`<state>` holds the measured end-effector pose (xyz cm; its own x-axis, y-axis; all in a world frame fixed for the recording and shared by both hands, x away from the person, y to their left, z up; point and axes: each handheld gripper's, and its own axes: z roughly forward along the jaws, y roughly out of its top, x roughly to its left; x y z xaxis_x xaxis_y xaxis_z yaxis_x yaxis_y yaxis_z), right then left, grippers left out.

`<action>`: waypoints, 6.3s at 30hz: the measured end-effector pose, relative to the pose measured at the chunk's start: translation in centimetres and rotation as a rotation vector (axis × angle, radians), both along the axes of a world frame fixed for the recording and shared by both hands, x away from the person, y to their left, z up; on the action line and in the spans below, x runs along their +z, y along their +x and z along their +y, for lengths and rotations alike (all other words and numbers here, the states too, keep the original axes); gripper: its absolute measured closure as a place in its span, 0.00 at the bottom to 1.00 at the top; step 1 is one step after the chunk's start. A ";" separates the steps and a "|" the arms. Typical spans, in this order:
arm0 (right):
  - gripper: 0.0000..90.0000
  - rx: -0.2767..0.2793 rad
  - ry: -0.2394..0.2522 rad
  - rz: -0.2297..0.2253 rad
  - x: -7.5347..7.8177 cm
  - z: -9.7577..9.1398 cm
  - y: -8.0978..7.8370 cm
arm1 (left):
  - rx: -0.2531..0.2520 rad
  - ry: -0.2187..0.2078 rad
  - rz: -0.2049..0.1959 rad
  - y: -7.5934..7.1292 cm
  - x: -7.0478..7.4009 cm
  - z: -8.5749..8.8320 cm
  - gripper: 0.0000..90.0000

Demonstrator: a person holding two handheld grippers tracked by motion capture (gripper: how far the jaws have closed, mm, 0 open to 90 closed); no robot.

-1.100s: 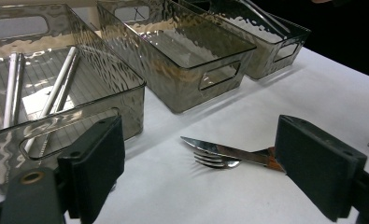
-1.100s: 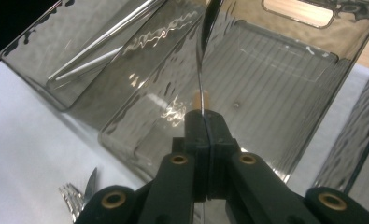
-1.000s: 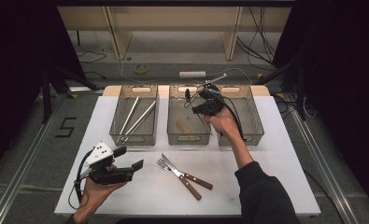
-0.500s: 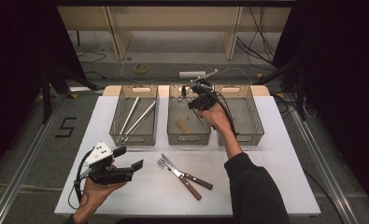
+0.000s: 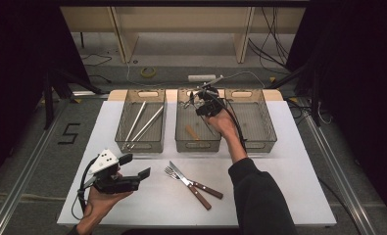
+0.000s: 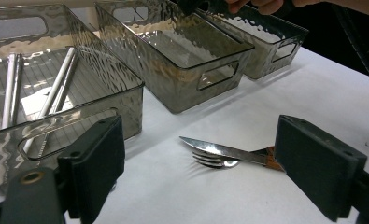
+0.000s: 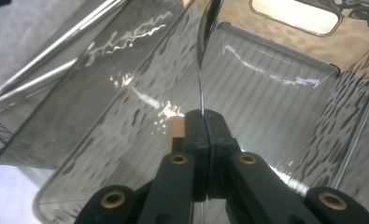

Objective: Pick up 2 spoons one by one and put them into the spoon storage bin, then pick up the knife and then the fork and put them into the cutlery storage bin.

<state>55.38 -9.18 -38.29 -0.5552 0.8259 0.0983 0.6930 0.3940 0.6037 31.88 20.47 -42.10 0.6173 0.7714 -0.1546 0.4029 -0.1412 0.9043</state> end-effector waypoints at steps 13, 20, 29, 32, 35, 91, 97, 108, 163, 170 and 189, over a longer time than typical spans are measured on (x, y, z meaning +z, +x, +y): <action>1.00 -0.005 -0.023 0.040 -1.2 0.4 0.1 | 0.000 0.003 0.001 0.0 0.0 0.0 0.18; 0.80 0.017 -0.024 0.071 -1.8 0.4 0.0 | 0.001 0.002 0.000 0.0 0.0 0.1 0.18; 0.52 0.134 -0.021 0.057 0.0 -0.2 -3.3 | 0.006 0.004 0.001 0.0 -0.1 0.1 0.18; 0.47 0.169 -0.013 0.042 0.8 -0.5 -5.5 | 0.007 0.004 0.001 0.0 -0.1 0.1 0.18; 0.40 0.203 -0.013 0.032 1.1 -1.0 -7.6 | 0.009 0.005 -0.001 -0.1 0.0 0.0 0.18; 1.00 0.542 0.019 0.143 -7.0 -0.5 -21.7 | 0.008 0.010 -0.002 0.0 0.0 -0.1 0.18; 1.00 0.556 0.007 0.158 -7.4 -0.4 -22.0 | 0.007 0.010 -0.001 0.0 0.0 -0.1 0.18; 1.00 0.562 -0.017 0.177 -8.0 -0.3 -22.3 | 0.008 0.010 -0.001 0.1 0.0 -0.2 0.18; 0.68 0.521 -0.171 0.160 -6.4 -2.4 -18.7 | 0.010 0.016 -0.004 -0.3 0.0 0.0 0.18; 0.49 0.524 -0.205 0.177 -6.2 -1.7 -17.7 | 0.011 0.018 -0.004 -0.3 -0.1 0.0 0.18; 0.69 0.513 -0.267 0.210 -7.6 -0.8 -16.5 | 0.012 0.019 -0.005 -0.3 -0.1 0.0 0.18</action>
<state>38.89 -9.97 -45.86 -0.8794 0.4702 0.0753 0.4689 0.8275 0.3088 31.61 20.51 -42.21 0.6089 0.7813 -0.1369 0.3999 -0.1533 0.9037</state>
